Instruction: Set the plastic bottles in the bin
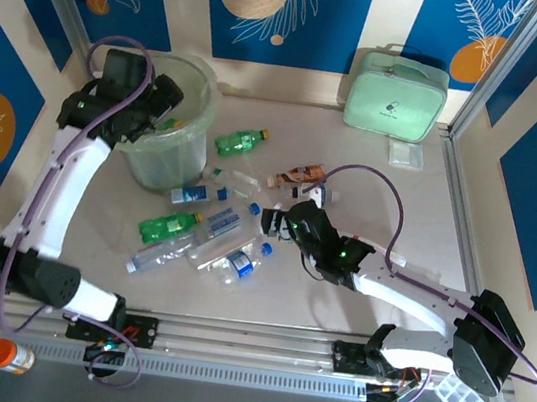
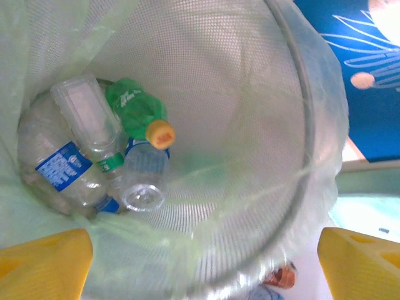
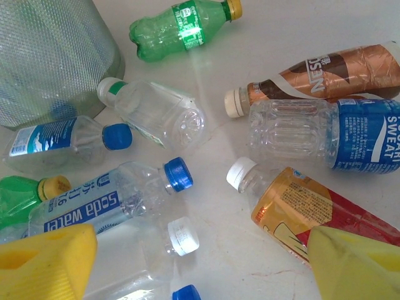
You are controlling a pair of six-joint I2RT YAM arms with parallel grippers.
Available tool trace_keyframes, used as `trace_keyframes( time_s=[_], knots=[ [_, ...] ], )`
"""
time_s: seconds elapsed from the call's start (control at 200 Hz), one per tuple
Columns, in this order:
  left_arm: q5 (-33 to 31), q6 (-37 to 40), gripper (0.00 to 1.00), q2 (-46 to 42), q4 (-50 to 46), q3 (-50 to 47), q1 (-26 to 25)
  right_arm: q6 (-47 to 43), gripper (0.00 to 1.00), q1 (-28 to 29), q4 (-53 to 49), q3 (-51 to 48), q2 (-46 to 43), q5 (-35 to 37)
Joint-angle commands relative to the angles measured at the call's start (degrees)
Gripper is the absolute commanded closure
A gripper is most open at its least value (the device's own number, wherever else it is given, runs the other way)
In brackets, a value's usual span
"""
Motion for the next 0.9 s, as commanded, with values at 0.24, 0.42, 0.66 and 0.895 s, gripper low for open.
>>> trace_keyframes(
  time_s=[0.24, 0.42, 0.66, 0.895],
  knots=[
    [-5.67, 10.33, 0.03, -4.34, 2.92, -1.94, -3.13, -1.53, 0.13, 0.12, 2.75, 0.04, -1.41, -1.77],
    [-3.09, 15.57, 0.03, -7.80, 5.56, -4.23, -5.66, -1.92, 0.13, -0.41, 2.88, -0.06, -1.43, -1.98],
    [-5.52, 19.06, 0.05, -18.20, 9.66, -18.25, -17.66, -2.83, 0.16, -1.78, 4.60, -1.22, -2.55, -5.56],
    [-3.38, 15.94, 0.07, -26.99, 21.78, -39.74, -25.09, 5.36, 0.24, -8.56, 2.74, 3.49, 1.06, -16.32]
  ],
)
